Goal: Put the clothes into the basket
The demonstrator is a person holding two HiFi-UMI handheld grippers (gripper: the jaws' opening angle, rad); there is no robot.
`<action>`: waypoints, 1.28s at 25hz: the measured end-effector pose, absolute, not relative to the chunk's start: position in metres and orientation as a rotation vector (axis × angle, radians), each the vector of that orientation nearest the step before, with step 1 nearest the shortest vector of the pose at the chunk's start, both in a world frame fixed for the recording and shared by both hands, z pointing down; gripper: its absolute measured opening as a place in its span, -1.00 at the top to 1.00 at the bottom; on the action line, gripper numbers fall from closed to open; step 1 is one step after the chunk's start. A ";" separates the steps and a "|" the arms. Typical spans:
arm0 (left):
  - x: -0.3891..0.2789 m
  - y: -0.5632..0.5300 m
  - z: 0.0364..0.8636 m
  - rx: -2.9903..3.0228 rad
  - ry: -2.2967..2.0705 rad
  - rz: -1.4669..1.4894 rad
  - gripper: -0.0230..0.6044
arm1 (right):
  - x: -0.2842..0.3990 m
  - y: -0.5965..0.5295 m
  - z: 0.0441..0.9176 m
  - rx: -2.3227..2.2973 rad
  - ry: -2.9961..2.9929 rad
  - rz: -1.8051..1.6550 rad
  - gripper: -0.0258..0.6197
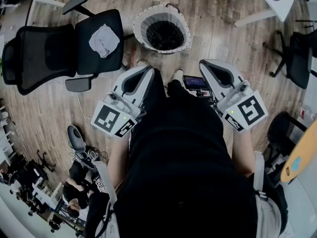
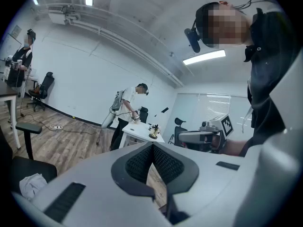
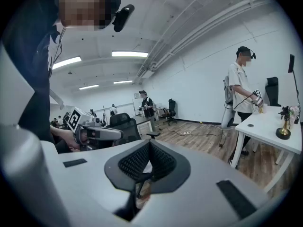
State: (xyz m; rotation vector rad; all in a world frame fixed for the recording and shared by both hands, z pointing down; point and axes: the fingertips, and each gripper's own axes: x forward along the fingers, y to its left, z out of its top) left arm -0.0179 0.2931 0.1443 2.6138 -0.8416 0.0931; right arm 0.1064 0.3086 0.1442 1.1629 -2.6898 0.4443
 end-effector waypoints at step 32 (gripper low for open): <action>-0.077 0.189 0.193 2.505 -0.935 0.125 0.89 | 0.047 0.202 0.156 1.078 -2.640 0.460 0.87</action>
